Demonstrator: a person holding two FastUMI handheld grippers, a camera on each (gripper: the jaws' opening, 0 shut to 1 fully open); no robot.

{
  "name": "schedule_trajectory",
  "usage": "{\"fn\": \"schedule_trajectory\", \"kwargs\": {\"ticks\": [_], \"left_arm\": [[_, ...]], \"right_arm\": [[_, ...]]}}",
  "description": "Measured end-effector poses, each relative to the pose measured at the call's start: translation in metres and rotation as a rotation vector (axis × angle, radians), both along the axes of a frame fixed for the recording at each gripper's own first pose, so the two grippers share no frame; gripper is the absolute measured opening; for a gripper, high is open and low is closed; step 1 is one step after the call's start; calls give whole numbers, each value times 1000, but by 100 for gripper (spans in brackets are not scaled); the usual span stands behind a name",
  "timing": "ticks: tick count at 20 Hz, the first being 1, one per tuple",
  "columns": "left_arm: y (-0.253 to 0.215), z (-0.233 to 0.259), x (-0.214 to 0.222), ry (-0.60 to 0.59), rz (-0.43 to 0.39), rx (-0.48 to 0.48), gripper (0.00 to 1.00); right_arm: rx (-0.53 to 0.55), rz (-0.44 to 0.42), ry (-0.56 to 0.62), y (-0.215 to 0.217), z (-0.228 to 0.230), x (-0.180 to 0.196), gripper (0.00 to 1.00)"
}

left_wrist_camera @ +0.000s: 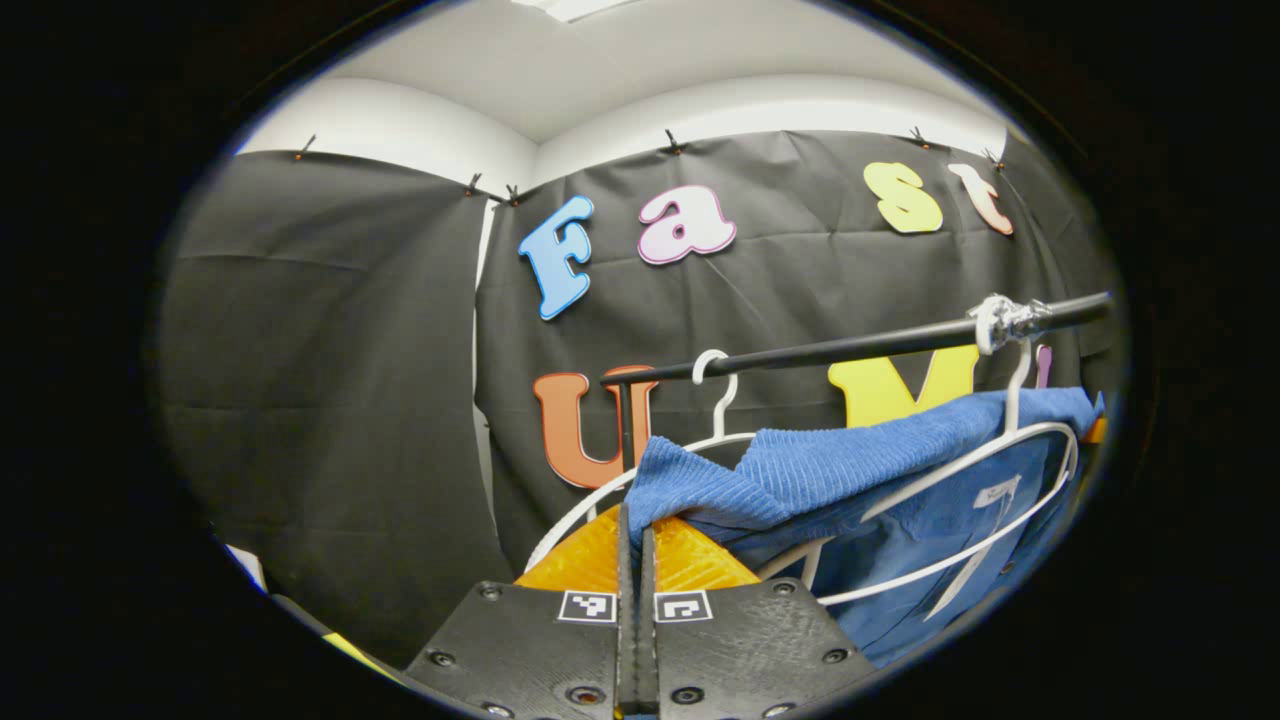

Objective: Grasp the clothes on the hanger with both hands and then place them into the laundry hamper below.

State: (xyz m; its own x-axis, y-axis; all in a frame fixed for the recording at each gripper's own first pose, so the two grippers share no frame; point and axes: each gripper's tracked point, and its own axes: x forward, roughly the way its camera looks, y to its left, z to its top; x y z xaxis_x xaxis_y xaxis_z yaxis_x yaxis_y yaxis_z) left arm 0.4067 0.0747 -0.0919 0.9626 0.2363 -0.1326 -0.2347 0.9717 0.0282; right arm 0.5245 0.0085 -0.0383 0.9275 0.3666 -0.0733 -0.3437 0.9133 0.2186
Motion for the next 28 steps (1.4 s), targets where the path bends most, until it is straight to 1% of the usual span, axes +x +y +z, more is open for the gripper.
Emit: {"fn": "schedule_trajectory", "kwargs": {"ticks": [4, 6, 7, 9, 11, 12, 13, 14, 17, 18, 21, 22, 23, 28], "left_arm": [[6, -16, 3, 28, -15, -58, 0], [2, -33, -5, 62, -18, -116, 0], [1, -39, -8, 74, -17, -127, 0], [4, -58, -15, 107, -8, -141, 0], [6, -80, -22, 153, -5, -194, 0], [9, -90, -25, 170, 4, -204, 0], [12, -100, -29, 190, 14, -197, 0], [13, -108, -34, 212, 17, -186, 5], [9, -131, -49, 265, 11, -145, 5], [7, -137, -55, 278, 10, -140, 0], [-2, -154, -67, 311, 1, -138, 0], [-5, -159, -71, 323, -2, -130, 5], [-5, -161, -75, 331, -4, -128, 0], [-16, -151, -88, 326, -3, -123, 0]], "right_arm": [[-4, 13, 50, 11, -22, 9, 5], [9, 29, 85, 15, -35, 11, 5], [9, 28, 97, 15, -41, 13, 5], [2, 31, 139, 16, -58, 13, 4], [15, 46, 182, 22, -76, 10, 4], [6, 47, 193, 23, -84, 8, 5], [-8, 50, 203, 24, -94, 5, 4], [-25, 54, 215, 25, -104, 2, 4], [-54, 58, 266, 25, -136, -6, 4], [-60, 55, 283, 24, -145, -10, 4], [-90, 54, 317, 19, -167, -22, 4], [-97, 53, 320, 17, -171, -25, 4], [-103, 54, 324, 16, -173, -28, 5], [-103, 66, 302, 25, -158, -44, 5]]}}
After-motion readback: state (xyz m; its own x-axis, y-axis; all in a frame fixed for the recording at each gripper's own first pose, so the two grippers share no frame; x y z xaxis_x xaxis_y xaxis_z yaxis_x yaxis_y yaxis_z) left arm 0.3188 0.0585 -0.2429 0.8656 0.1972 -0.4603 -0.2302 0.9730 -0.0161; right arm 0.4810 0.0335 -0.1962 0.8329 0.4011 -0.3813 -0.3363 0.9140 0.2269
